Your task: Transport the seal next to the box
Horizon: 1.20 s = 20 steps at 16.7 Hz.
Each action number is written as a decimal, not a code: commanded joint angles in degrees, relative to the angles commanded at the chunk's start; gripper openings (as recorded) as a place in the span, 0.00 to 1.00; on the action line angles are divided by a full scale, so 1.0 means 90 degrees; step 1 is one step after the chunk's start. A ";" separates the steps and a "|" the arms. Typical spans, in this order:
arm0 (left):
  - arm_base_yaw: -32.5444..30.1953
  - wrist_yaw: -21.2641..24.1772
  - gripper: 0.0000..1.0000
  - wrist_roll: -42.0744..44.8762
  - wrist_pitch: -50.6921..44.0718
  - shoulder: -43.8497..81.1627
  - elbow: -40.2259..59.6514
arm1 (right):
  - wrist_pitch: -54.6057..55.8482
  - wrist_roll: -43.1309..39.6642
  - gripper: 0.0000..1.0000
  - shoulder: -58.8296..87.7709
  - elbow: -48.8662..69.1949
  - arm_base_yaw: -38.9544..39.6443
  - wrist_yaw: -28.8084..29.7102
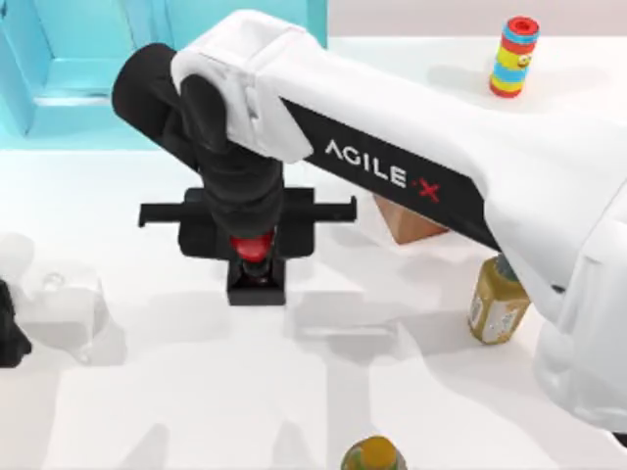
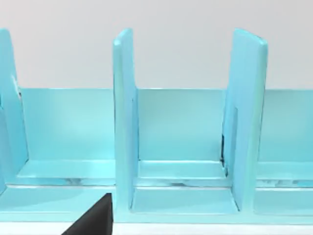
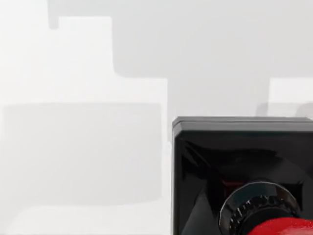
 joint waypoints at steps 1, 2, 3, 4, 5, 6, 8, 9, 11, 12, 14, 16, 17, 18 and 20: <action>0.0000 0.0000 1.00 0.0000 0.0000 0.0000 0.0000 | 0.0026 -0.0057 0.00 -0.0069 -0.0064 -0.0067 -0.0009; 0.0000 0.0000 1.00 0.0000 0.0000 0.0000 0.0000 | 0.0052 -0.0176 0.00 -0.0203 -0.0192 -0.0198 -0.0034; 0.0000 0.0000 1.00 0.0000 0.0000 0.0000 0.0000 | 0.0075 -0.0354 0.00 -0.0397 -0.0380 -0.0388 -0.0071; 0.0000 0.0000 1.00 0.0000 0.0000 0.0000 0.0000 | 0.0102 -0.0590 0.00 -0.0648 -0.0629 -0.0632 -0.0116; 0.0000 0.0000 1.00 0.0000 0.0000 0.0000 0.0000 | 0.0140 -0.0871 0.00 -0.0945 -0.0937 -0.0909 -0.0168; 0.0000 0.0000 1.00 0.0000 0.0000 0.0000 0.0000 | 0.0186 -0.1172 0.00 -0.1257 -0.1267 -0.1211 -0.0225; 0.0000 0.0000 1.00 0.0000 0.0000 0.0000 0.0000 | 0.0301 -0.1854 0.00 -0.1959 -0.1973 -0.1916 -0.0354; 0.0000 0.0000 1.00 0.0000 0.0000 0.0000 0.0000 | 0.0355 -0.2237 0.00 -0.2330 -0.2370 -0.2295 -0.0420; 0.0000 0.0000 1.00 0.0000 0.0000 0.0000 0.0000 | 0.0463 -0.3019 0.00 -0.3103 -0.3179 -0.3069 -0.0551; 0.0000 0.0000 1.00 0.0000 0.0000 0.0000 0.0000 | 0.0518 -0.3386 0.00 -0.3487 -0.3583 -0.3454 -0.0622; 0.0000 0.0000 1.00 0.0000 0.0000 0.0000 0.0000 | 0.0602 -0.4125 0.00 -0.4260 -0.4414 -0.4145 -0.0769; 0.0000 0.0000 1.00 0.0000 0.0000 0.0000 0.0000 | 0.0654 -0.4685 0.00 -0.4835 -0.5022 -0.4697 -0.0898; 0.0000 0.0000 1.00 0.0000 0.0000 0.0000 0.0000 | 0.0668 -0.4871 0.00 -0.5030 -0.5230 -0.4886 -0.0947; 0.0000 0.0000 1.00 0.0000 0.0000 0.0000 0.0000 | 0.0673 -0.4996 0.00 -0.5161 -0.5369 -0.5013 -0.0985; 0.0000 0.0000 1.00 0.0000 0.0000 0.0000 0.0000 | 0.0670 -0.5068 0.00 -0.5238 -0.5450 -0.5088 -0.1017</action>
